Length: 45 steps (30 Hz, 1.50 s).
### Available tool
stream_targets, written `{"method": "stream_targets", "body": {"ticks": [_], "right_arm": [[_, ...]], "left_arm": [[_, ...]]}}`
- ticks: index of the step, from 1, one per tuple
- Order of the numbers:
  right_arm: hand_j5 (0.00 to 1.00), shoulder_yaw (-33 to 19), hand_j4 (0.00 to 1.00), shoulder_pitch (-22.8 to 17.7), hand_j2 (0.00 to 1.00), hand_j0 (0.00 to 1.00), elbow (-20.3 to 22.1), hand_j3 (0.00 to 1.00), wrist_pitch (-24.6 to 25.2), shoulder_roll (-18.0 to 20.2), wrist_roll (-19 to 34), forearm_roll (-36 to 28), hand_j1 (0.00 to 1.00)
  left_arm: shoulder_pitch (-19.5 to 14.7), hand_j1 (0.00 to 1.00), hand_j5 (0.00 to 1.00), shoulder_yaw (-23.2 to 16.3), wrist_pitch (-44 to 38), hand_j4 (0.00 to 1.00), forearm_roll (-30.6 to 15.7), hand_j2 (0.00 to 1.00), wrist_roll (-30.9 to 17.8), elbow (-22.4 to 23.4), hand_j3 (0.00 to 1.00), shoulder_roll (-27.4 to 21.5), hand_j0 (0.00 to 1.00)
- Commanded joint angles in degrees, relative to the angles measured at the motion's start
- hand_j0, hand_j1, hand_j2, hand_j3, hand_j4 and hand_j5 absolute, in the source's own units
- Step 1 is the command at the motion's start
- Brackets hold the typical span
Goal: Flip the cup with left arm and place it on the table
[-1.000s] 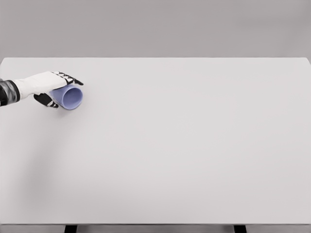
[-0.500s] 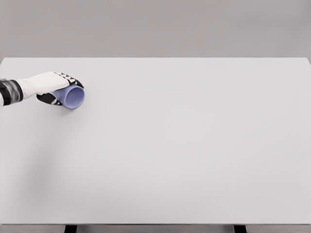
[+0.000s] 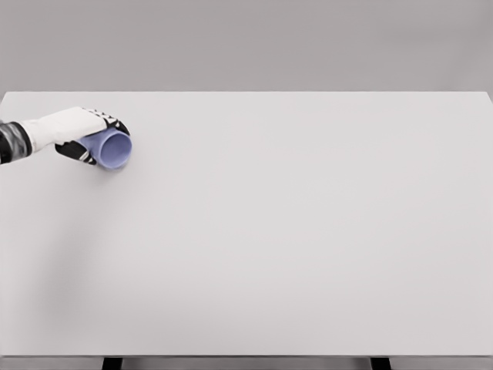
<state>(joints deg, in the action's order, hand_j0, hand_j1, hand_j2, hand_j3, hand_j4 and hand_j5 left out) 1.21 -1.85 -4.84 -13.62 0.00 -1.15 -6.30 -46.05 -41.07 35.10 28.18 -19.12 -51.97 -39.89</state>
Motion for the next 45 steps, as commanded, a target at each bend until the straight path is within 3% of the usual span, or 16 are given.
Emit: {"method": "stream_targets", "body": {"ticks": [1,14,21,29,39,45], "right_arm": [[1.0,-0.1,1.0,0.0,1.0,1.0,0.0,1.0,0.0,0.0,0.0,0.0,1.0],[1.0,0.0,1.0,0.0,1.0,1.0,0.0,1.0,0.0,0.0,0.0,0.0,1.0],[1.0,0.0,1.0,0.0,1.0,1.0,0.0,1.0,0.0,0.0,0.0,0.0,1.0],[1.0,0.0,1.0,0.0,1.0,1.0,0.0,1.0,0.0,0.0,0.0,0.0,1.0],[1.0,0.0,1.0,0.0,1.0,1.0,0.0,1.0,0.0,0.0,0.0,0.0,1.0],[1.0,0.0,1.0,0.0,1.0,1.0,0.0,1.0,0.0,0.0,0.0,0.0,1.0]], "left_arm": [[0.0,0.65,0.65,0.6,-0.1,0.65,-2.7,0.65,0.0,-0.1,0.65,-0.4,0.65],[0.1,0.65,0.65,1.8,-0.1,0.65,-14.7,0.65,0.4,-0.3,0.65,-0.5,0.65],[1.0,0.65,0.65,2.6,-0.1,0.65,-18.6,0.65,0.5,-0.9,0.65,-0.5,0.65],[3.3,0.65,0.65,2.6,-0.1,0.65,-26.2,0.65,0.5,-1.0,0.65,-0.5,0.65],[4.7,0.65,0.65,2.6,-0.1,0.65,-28.7,0.65,0.6,-1.5,0.65,0.5,0.65],[7.8,0.64,0.64,2.3,-0.1,0.64,-32.0,0.64,0.8,-5.9,0.64,-0.1,0.64]]}}
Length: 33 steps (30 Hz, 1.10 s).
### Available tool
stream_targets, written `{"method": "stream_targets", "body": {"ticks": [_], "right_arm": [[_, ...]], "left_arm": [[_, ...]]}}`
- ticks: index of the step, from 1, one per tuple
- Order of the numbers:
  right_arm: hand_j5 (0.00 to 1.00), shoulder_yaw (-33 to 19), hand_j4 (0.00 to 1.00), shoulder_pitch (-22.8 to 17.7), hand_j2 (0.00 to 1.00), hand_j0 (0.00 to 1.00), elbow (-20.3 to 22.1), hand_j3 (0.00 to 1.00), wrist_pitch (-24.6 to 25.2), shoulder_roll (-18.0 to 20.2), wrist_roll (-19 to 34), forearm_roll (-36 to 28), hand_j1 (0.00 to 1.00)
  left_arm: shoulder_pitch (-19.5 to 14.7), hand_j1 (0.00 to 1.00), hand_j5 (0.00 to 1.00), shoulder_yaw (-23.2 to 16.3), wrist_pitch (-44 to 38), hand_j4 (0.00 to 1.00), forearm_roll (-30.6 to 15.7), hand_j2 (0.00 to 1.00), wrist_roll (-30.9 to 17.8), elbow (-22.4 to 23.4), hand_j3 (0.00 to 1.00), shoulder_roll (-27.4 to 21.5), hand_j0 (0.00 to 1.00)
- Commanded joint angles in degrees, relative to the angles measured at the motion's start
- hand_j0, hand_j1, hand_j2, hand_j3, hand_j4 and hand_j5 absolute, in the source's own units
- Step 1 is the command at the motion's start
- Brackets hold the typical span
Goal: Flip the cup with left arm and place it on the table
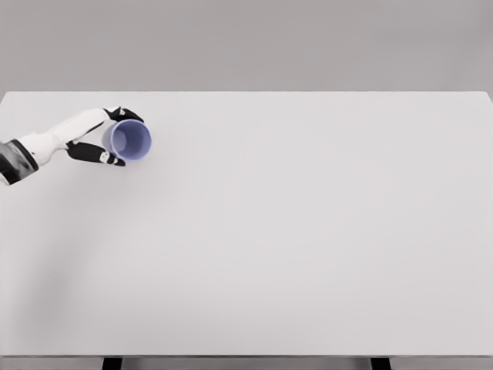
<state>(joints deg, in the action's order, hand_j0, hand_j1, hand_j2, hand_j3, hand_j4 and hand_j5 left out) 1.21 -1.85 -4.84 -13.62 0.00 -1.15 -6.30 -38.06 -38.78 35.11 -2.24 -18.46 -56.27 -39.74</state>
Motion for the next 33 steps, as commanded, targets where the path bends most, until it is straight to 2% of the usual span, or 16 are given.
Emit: {"method": "stream_targets", "body": {"ticks": [1,7,12,15,19,26,33], "right_arm": [[1.0,0.0,1.0,0.0,1.0,1.0,0.0,1.0,0.0,0.0,0.0,0.0,1.0],[1.0,-0.1,1.0,0.0,1.0,1.0,0.0,1.0,0.0,0.0,0.0,0.0,1.0],[1.0,0.0,1.0,0.0,1.0,1.0,0.0,1.0,0.0,0.0,0.0,0.0,1.0],[1.0,0.0,1.0,0.0,1.0,1.0,0.0,1.0,0.0,0.0,0.0,0.0,1.0],[1.0,0.0,1.0,0.0,1.0,1.0,0.0,1.0,0.0,0.0,0.0,0.0,1.0],[1.0,0.0,1.0,0.0,1.0,1.0,0.0,1.0,0.0,0.0,0.0,0.0,1.0],[1.0,0.0,1.0,0.0,1.0,1.0,0.0,1.0,0.0,0.0,0.0,0.0,1.0]], "left_arm": [[0.0,0.64,0.64,-0.1,-0.1,0.64,-2.1,0.64,0.1,-2.0,0.64,-0.3,0.64],[0.3,0.65,0.65,-0.4,-0.1,0.65,-4.4,0.65,0.2,-4.4,0.65,-0.5,0.65],[0.5,0.65,0.65,-3.8,-0.1,0.65,-7.8,0.65,0.3,-5.5,0.65,-2.3,0.65],[0.4,0.65,0.65,-6.4,-0.1,0.65,-8.1,0.65,3.9,-7.7,0.65,-3.9,0.65],[0.4,0.65,0.65,-8.8,-0.1,0.65,-10.1,0.65,5.2,-10.3,0.65,-5.2,0.65],[0.0,0.66,0.66,-11.6,-0.1,0.66,-13.2,0.66,5.3,-10.8,0.66,-5.3,0.66],[-0.1,0.68,0.68,-11.8,-0.1,0.68,-13.5,0.68,5.4,-11.1,0.68,-6.2,0.68]]}}
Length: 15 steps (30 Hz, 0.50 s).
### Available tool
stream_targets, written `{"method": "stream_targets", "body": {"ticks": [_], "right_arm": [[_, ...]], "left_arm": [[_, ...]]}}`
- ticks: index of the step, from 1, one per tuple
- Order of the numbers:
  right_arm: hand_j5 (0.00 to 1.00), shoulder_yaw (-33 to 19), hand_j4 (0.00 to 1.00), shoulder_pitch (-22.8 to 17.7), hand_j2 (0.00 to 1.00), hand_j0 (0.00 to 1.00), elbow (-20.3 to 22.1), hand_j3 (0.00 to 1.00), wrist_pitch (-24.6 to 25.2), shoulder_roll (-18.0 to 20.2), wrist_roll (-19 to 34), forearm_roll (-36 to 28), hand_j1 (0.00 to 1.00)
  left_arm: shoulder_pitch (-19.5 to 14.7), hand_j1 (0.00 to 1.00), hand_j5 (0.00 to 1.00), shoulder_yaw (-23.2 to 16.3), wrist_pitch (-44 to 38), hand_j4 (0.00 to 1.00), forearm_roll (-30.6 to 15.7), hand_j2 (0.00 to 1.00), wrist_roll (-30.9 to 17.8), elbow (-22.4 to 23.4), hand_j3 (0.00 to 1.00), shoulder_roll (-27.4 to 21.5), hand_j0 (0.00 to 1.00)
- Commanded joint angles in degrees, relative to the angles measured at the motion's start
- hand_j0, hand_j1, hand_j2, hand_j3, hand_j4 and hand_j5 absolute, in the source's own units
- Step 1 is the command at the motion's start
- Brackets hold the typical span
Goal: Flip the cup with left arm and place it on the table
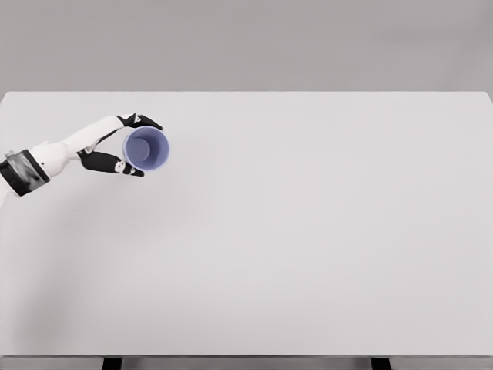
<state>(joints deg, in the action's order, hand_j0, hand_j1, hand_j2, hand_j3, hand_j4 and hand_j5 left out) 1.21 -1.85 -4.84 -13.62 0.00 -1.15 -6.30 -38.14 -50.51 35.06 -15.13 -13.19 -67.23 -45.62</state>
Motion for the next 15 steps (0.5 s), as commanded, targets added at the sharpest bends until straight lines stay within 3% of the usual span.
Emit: {"method": "stream_targets", "body": {"ticks": [1,7,15], "right_arm": [[1.0,0.0,1.0,0.0,1.0,1.0,0.0,1.0,0.0,0.0,0.0,0.0,1.0],[1.0,0.0,1.0,0.0,1.0,1.0,0.0,1.0,0.0,0.0,0.0,0.0,1.0],[1.0,0.0,1.0,0.0,1.0,1.0,0.0,1.0,0.0,0.0,0.0,0.0,1.0]], "left_arm": [[0.0,0.68,0.68,0.0,-0.1,0.68,-0.6,0.68,0.1,-0.1,0.68,-0.4,0.68],[0.0,0.68,0.68,-0.5,-0.1,0.68,-1.6,0.68,0.1,-0.4,0.68,-0.3,0.68],[-0.4,0.68,0.68,-4.9,-0.1,0.68,-7.5,0.68,1.1,-3.1,0.68,-1.1,0.68]]}}
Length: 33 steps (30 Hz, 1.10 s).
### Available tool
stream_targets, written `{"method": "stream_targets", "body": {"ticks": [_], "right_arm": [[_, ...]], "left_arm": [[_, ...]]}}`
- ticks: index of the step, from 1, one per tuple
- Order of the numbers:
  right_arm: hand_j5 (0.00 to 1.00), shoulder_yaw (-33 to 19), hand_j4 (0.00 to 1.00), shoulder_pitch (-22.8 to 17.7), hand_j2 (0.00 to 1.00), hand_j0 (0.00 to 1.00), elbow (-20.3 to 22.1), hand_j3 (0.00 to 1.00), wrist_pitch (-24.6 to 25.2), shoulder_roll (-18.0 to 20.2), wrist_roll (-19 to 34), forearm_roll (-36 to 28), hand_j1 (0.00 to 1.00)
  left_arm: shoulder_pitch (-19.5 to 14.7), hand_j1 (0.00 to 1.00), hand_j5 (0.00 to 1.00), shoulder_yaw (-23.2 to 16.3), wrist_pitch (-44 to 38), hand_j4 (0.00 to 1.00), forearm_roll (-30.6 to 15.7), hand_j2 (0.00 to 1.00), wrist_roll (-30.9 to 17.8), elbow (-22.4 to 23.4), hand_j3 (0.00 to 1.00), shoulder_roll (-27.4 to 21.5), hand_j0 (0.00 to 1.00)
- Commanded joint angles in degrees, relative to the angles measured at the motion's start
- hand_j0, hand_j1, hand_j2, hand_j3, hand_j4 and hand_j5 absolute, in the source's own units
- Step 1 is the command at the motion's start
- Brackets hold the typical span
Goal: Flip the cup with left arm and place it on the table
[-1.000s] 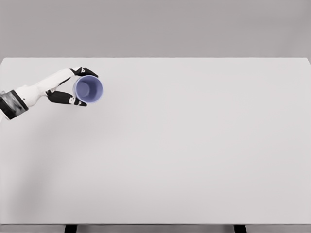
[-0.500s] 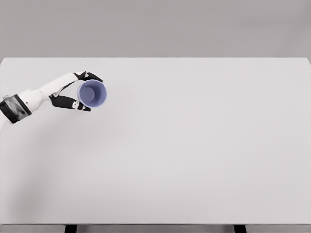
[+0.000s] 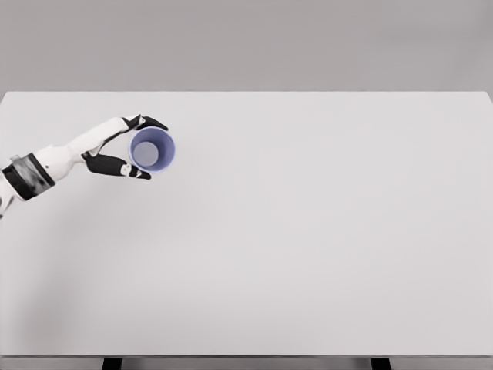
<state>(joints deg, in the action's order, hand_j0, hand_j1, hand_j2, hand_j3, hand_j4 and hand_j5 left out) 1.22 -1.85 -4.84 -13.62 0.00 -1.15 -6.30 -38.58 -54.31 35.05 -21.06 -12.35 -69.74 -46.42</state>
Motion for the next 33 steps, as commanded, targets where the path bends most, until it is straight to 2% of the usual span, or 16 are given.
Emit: {"method": "stream_targets", "body": {"ticks": [1,3,12,23,30,33], "right_arm": [[1.0,0.0,1.0,0.0,1.0,1.0,0.0,1.0,0.0,0.0,0.0,0.0,1.0],[1.0,-0.1,1.0,0.0,1.0,1.0,0.0,1.0,0.0,0.0,0.0,0.0,1.0],[1.0,0.0,1.0,0.0,1.0,1.0,0.0,1.0,0.0,0.0,0.0,0.0,1.0],[1.0,0.0,1.0,0.0,1.0,1.0,0.0,1.0,0.0,0.0,0.0,0.0,1.0],[1.0,0.0,1.0,0.0,1.0,1.0,0.0,1.0,0.0,0.0,0.0,0.0,1.0],[1.0,-0.1,1.0,0.0,1.0,1.0,0.0,1.0,0.0,0.0,0.0,0.0,1.0]], "left_arm": [[0.0,0.68,0.68,-1.8,-0.1,0.68,-2.1,0.68,0.3,-1.2,0.68,-0.8,0.68],[-1.2,0.68,0.68,-4.4,-0.1,0.68,-3.6,0.68,0.4,-2.2,0.68,-1.9,0.68],[-8.9,0.68,0.68,-17.8,-0.1,0.68,-3.6,0.68,5.5,-2.9,0.68,-3.7,0.68],[-9.6,0.68,0.68,-18.1,-0.1,0.68,-4.3,0.68,5.8,-7.3,0.68,-4.4,0.68],[-12.4,0.68,0.68,-22.9,-0.1,0.68,-4.8,0.68,6.7,-9.1,0.68,-5.1,0.68],[-12.7,0.68,0.68,-23.5,-0.1,0.68,-4.8,0.68,7.5,-9.2,0.68,-5.1,0.68]]}}
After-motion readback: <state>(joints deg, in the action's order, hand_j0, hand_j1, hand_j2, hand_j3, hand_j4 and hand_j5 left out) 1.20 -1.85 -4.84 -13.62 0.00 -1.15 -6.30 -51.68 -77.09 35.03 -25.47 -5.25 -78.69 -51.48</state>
